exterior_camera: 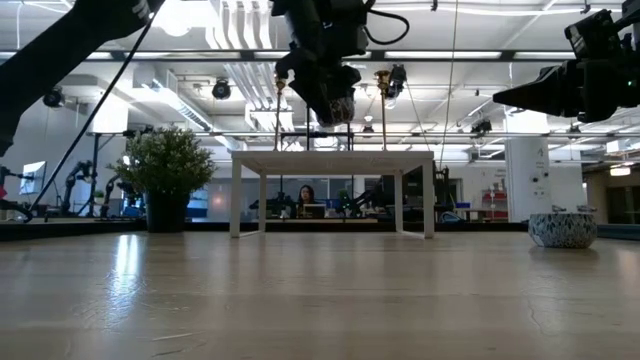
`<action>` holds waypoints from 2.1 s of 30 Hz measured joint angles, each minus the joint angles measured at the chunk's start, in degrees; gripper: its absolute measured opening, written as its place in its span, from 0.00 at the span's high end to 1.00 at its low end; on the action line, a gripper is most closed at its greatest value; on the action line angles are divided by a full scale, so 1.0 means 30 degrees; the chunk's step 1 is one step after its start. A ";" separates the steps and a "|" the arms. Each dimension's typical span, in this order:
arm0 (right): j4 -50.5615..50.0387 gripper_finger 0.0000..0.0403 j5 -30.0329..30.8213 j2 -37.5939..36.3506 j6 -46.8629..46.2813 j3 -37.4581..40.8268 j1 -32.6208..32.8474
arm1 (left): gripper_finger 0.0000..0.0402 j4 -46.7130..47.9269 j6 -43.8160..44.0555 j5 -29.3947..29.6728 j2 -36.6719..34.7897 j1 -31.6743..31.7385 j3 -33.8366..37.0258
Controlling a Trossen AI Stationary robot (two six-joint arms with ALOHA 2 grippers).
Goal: Pick & Place candle stick holders
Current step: Put the black scented candle on the shelf
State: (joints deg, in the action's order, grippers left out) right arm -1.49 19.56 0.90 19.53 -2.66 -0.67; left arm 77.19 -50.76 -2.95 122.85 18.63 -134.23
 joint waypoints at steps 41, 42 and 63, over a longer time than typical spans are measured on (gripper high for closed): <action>-0.0001 0.98 0.0000 0.0001 0.0000 0.0001 0.0000 | 0.24 0.4273 -1.7296 -0.0895 -0.0590 -0.0073 0.0325; -0.0001 0.98 0.0004 0.0001 0.0000 0.0001 0.0000 | 0.24 0.4281 -1.7776 -0.0554 -0.0590 -0.0073 0.0435; -0.0001 0.98 0.0004 -0.0001 0.0000 0.0001 0.0000 | 0.24 0.2465 -2.2808 -0.0626 -0.0465 0.0756 0.1115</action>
State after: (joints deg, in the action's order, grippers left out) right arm -1.50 19.57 0.90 19.53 -2.66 -0.67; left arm 84.58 -119.19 -4.83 121.45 20.90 -130.89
